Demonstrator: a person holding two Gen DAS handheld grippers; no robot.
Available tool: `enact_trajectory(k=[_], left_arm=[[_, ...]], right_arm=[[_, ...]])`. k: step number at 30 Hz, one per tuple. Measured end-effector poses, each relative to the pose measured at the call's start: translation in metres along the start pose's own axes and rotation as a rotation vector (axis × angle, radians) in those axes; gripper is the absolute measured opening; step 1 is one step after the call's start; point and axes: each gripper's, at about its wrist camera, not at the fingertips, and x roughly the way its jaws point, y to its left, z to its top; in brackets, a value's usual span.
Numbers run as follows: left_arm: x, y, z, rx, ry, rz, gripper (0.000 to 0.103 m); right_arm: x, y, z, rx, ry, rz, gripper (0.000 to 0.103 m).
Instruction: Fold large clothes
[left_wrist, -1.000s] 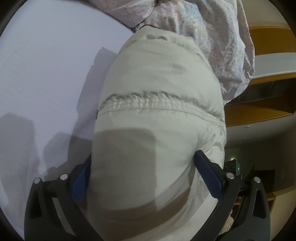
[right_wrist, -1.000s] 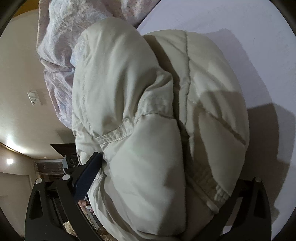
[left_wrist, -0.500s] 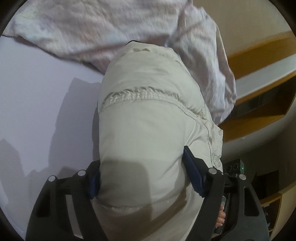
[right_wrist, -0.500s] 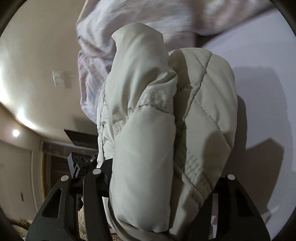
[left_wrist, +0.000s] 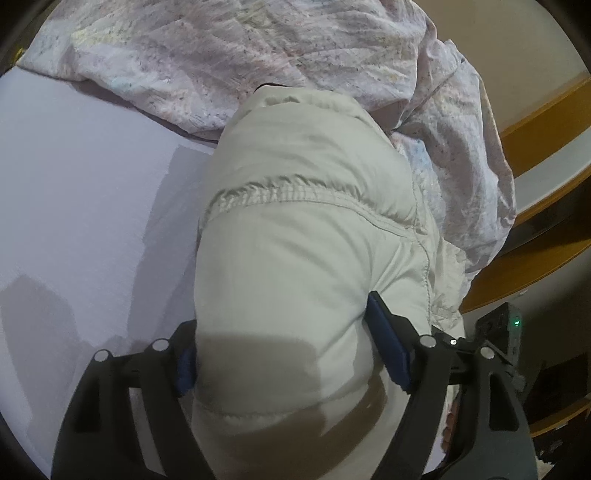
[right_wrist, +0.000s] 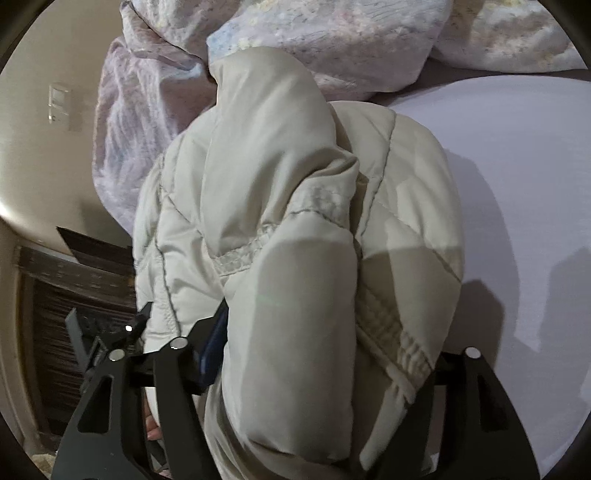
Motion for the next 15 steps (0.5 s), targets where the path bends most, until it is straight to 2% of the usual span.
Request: enact_trajectory(k=[5,9,12,14,15], left_arm=[[-0.008,-0.010,0.006,0.051,-0.002,0.081,0.087],[-0.030,-0.022,0.011,0.155,-0.058,0.190,0.090],[-0.038,-0.031,0.017,0.195,-0.076,0.210,0.091],[-0.037,-0.037,0.019,0.213,-0.083,0.215,0.092],[-0.036,-0.042,0.019,0.228,-0.085,0.217,0.092]], right_arm=[[-0.023,0.017,0.004,-0.054,-0.022,-0.099,0.079],[-0.058,0.014,-0.006,-0.086,-0.125,-0.166,0.081],[-0.078,0.021,-0.007,-0.117,-0.241,-0.204,0.081],[-0.083,0.043,-0.005,-0.195,-0.302,-0.212,0.076],[-0.083,0.049,-0.006,-0.241,-0.308,-0.214,0.066]])
